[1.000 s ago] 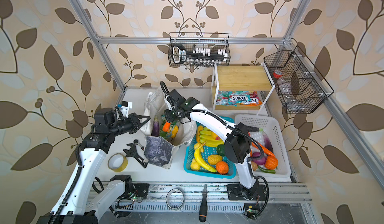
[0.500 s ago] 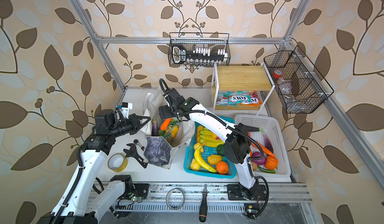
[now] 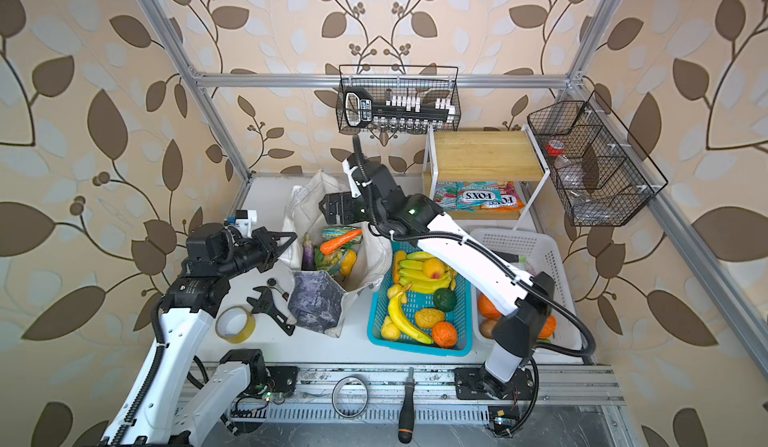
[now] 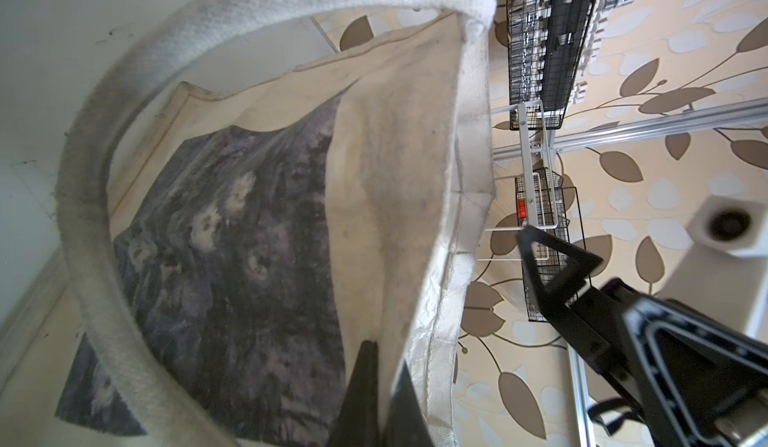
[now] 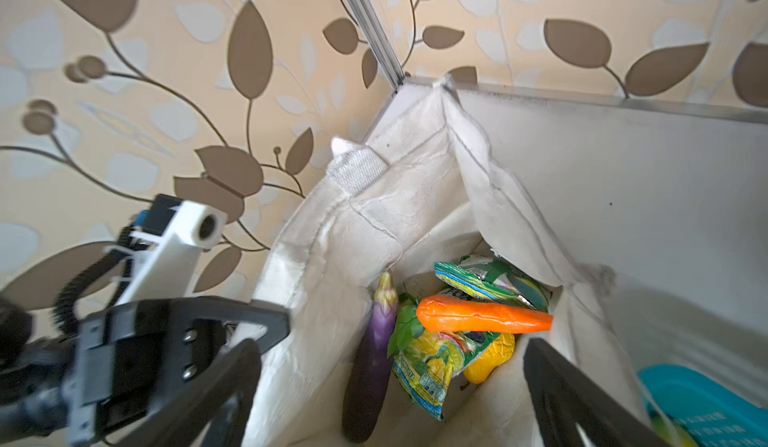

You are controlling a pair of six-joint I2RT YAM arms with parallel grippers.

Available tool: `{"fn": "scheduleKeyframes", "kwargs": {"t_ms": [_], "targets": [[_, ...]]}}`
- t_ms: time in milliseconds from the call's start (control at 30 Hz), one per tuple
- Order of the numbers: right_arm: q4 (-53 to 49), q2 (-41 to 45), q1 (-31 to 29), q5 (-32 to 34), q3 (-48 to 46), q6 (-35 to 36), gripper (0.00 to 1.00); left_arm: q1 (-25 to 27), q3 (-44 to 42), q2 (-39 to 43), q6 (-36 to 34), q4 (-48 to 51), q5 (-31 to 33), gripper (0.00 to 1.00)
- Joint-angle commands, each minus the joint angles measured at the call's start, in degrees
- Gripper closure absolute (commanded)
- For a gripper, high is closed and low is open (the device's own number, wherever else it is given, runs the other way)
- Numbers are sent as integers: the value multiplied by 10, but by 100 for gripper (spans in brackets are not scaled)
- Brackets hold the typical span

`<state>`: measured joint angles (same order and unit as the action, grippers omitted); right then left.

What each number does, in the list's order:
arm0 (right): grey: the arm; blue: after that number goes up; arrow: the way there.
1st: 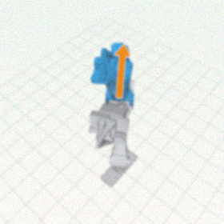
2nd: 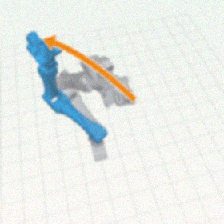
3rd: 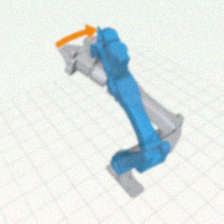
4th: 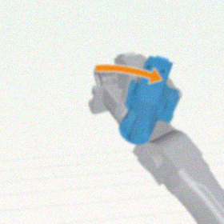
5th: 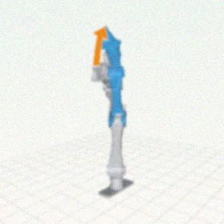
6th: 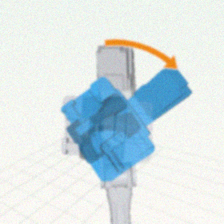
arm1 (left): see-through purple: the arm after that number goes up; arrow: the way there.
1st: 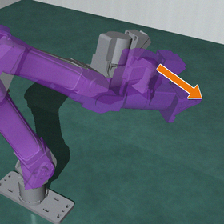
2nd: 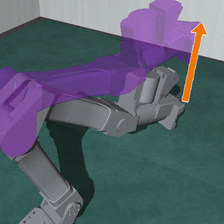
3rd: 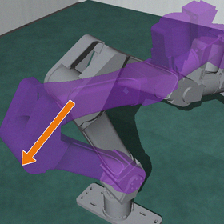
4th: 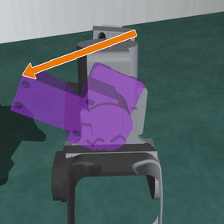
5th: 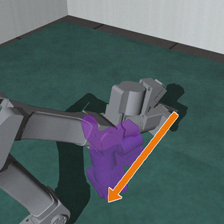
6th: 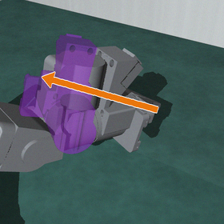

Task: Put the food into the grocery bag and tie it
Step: 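Lower the carrot into the tote bag and open the right gripper, then grasp the tote bag's near handle with the right gripper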

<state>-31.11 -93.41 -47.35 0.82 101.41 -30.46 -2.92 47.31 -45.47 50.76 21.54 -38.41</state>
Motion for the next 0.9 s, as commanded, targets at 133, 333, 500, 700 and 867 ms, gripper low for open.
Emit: {"fn": "scheduleKeyframes", "kwargs": {"t_ms": [133, 333, 500, 700, 867], "targets": [[134, 249, 40, 15, -277, -57, 3, 5, -15, 32, 93, -25, 78, 100], [123, 358, 142, -70, -420, -77, 18, 5, -15, 53, 89, 23, 181, 100], [157, 323, 161, -146, -475, -77, 28, 5, -17, 83, 67, 79, 292, 100], [191, 239, 134, -176, -466, -60, 31, 5, -53, 101, 69, 86, 328, 100], [214, 189, 124, -199, -470, -52, 39, 5, -61, 100, 57, 91, 353, 100]]}}
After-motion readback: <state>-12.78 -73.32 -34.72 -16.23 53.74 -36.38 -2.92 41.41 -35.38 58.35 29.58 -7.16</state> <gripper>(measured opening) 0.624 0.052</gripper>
